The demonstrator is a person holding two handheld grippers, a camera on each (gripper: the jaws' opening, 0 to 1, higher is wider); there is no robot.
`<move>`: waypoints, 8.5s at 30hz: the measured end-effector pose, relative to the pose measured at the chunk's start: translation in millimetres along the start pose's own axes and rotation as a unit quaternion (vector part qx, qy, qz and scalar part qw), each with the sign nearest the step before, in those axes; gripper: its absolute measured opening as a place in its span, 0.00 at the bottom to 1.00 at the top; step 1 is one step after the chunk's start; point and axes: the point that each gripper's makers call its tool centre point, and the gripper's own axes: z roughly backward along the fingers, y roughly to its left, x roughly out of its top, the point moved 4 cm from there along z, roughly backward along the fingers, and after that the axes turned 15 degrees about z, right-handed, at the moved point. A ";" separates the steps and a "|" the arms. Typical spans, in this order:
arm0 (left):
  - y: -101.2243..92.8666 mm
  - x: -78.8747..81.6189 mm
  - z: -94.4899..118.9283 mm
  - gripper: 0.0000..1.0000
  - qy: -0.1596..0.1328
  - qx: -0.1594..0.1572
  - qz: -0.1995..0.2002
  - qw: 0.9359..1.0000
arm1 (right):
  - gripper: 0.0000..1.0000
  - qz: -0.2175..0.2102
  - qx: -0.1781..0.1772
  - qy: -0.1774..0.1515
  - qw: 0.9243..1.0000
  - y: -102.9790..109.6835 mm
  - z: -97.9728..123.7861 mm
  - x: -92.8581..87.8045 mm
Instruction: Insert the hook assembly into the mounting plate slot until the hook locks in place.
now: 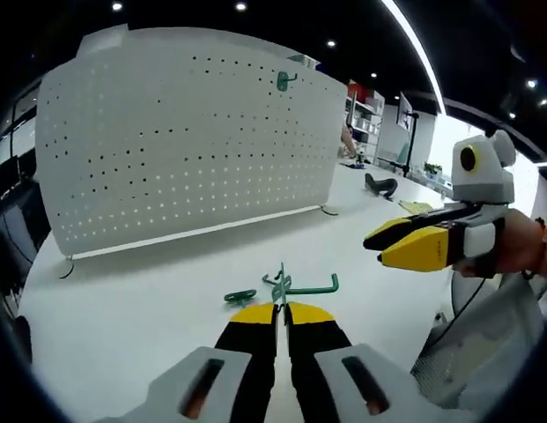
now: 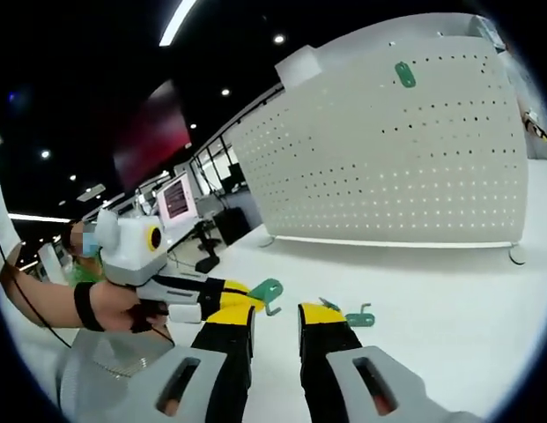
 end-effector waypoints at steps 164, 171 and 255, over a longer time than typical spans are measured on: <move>-4.4 20.1 83.9 0.59 -0.106 -0.191 -0.047 0.975 | 0.01 0.107 -0.348 -0.099 0.926 -133.7 -35.8 208.3; -4.9 23.9 86.2 0.59 -0.108 -0.192 -0.051 0.974 | 0.01 0.107 -0.356 -0.099 0.923 -142.5 -40.3 213.1; 11.5 31.3 86.1 0.59 -0.110 -0.182 -0.052 0.976 | 0.01 0.105 -0.419 -0.044 0.901 -203.4 -88.4 214.4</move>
